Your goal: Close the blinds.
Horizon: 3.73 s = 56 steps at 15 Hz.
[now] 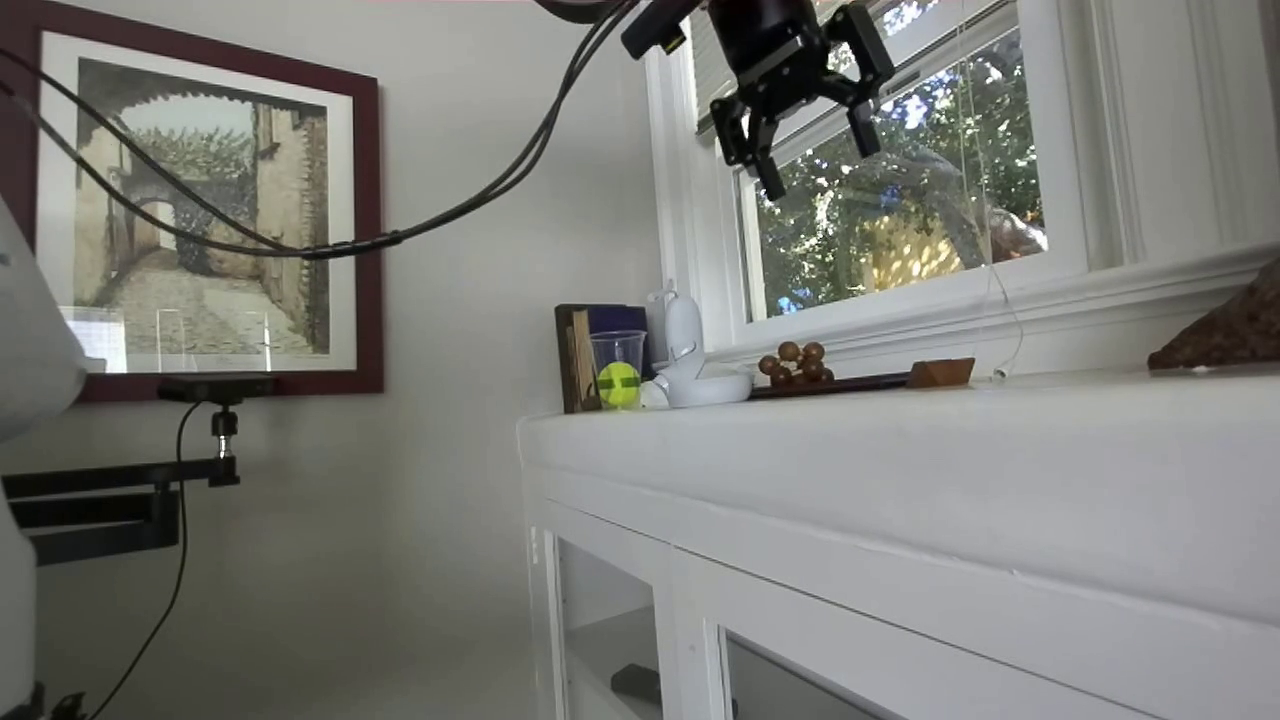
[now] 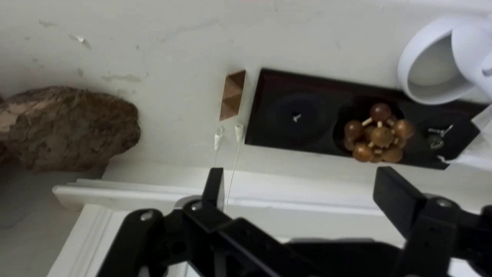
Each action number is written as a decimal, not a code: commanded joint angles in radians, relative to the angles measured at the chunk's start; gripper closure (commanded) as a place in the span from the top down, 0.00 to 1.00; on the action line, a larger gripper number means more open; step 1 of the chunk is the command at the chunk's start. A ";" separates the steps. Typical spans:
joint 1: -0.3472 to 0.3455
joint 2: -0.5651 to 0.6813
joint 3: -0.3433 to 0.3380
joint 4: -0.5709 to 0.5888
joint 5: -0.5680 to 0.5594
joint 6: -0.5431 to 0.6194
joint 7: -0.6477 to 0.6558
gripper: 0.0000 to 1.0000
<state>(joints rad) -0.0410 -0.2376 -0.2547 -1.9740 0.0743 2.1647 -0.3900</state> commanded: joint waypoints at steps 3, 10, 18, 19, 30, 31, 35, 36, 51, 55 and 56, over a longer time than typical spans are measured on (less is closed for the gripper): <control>-0.018 0.153 0.038 0.154 0.064 0.191 0.069 1.00; -0.025 0.238 0.078 0.276 0.092 0.367 0.098 1.00; -0.054 0.317 0.096 0.475 0.116 0.406 0.104 1.00; -0.058 0.328 0.100 0.497 0.139 0.427 0.090 1.00; -0.050 0.331 0.097 0.504 0.136 0.455 0.099 1.00; -0.050 0.331 0.097 0.504 0.137 0.455 0.099 1.00; -0.083 0.367 0.123 0.557 0.144 0.462 0.084 1.00; -0.088 0.375 0.125 0.568 0.149 0.466 0.082 1.00; -0.084 0.467 0.125 0.704 0.139 0.482 0.087 0.22; -0.081 0.469 0.116 0.714 0.116 0.478 0.101 0.00; -0.081 0.469 0.115 0.716 0.114 0.475 0.102 0.00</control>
<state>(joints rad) -0.1211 0.2080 -0.1324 -1.3043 0.2061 2.6563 -0.2932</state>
